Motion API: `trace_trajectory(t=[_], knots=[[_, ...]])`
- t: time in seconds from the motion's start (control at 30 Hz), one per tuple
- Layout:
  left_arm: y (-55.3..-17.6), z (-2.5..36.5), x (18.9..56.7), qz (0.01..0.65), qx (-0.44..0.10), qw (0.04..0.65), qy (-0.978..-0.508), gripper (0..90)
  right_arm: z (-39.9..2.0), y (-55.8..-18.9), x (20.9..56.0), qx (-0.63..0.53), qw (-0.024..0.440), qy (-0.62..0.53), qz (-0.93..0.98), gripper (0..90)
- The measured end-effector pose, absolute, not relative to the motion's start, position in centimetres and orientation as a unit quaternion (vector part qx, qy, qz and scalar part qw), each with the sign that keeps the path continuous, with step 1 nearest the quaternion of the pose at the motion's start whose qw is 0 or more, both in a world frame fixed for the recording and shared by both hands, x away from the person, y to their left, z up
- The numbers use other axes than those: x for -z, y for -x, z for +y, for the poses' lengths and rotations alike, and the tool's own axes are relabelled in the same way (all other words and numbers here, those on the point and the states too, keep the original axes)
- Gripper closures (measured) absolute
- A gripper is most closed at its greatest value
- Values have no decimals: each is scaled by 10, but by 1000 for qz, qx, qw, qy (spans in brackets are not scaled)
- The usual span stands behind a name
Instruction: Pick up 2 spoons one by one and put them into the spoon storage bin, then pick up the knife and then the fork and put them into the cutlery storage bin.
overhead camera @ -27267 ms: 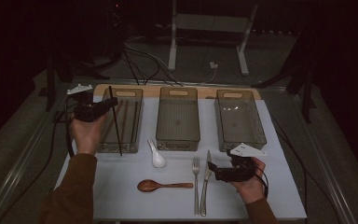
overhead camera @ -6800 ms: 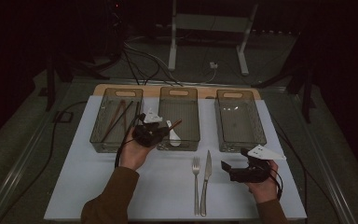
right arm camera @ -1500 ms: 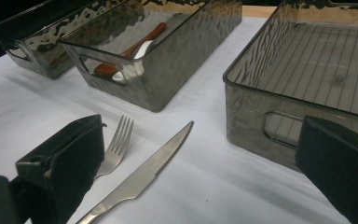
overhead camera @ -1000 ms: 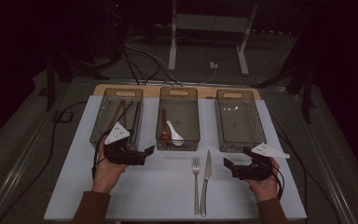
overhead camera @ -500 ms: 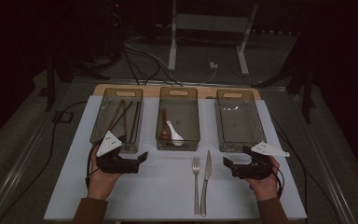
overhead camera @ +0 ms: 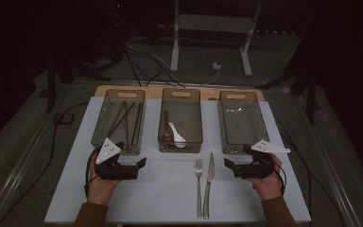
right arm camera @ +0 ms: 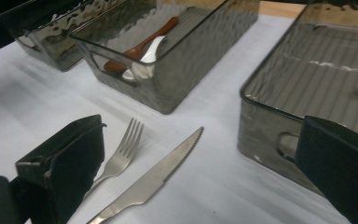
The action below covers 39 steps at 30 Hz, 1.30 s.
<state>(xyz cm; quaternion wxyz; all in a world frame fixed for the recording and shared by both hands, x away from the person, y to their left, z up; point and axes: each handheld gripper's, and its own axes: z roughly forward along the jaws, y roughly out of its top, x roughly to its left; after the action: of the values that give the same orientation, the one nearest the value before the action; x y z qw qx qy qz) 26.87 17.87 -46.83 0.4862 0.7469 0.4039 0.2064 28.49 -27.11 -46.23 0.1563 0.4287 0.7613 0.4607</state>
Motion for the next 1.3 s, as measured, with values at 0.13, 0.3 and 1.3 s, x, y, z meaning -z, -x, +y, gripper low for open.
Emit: trace_trajectory(t=[0.13,0.3,1.3], knots=[[-267,179,472,407,-207,483,-747,6,-265,-288,462,-450,150,-421,773,16],[-266,179,473,407,-211,480,-748,6,-258,-293,462,-442,141,-414,783,17],[-267,178,474,412,-219,484,-740,6,-222,-312,475,-429,84,-386,812,16]])
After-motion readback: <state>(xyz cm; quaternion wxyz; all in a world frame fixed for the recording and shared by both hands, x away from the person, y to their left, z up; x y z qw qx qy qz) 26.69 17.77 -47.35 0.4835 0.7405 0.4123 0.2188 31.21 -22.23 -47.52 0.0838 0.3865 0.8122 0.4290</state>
